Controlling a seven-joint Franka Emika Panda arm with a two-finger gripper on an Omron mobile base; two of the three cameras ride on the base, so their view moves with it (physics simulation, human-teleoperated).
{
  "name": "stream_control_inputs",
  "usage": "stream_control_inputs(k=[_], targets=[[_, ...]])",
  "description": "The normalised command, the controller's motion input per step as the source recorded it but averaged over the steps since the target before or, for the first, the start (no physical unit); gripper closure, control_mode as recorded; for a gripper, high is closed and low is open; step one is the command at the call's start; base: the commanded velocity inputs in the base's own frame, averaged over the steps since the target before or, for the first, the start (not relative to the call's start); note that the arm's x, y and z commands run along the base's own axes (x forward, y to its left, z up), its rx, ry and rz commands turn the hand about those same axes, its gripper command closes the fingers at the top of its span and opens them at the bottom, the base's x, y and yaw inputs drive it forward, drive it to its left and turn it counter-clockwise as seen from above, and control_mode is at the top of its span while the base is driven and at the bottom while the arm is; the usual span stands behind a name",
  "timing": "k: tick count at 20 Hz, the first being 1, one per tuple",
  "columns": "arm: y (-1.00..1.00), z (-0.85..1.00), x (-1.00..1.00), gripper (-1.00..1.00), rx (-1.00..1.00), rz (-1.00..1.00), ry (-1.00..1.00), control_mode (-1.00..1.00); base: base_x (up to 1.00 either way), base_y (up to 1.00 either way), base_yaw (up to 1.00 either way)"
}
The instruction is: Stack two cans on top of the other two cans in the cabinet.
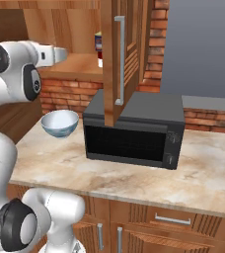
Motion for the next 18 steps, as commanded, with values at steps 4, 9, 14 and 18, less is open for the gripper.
stream_control_inputs(k=[4, 9, 14, 18], targets=[[0.47, 0.00, -0.33, -1.00, 0.00, 0.13, 0.00, -1.00, 0.00, 0.00, 0.00], [0.49, -0.05, -0.29, -1.00, 0.00, 0.12, 0.00, -1.00, 0.00, 0.00, 0.00], [0.51, -0.06, -0.14, -1.00, 0.00, 0.10, 0.00, -1.00, 0.00, 0.00, 0.00], [0.28, -0.02, 0.00, -1.00, 0.00, 0.04, 0.00, -1.00, 0.00, 0.00, 0.00]])
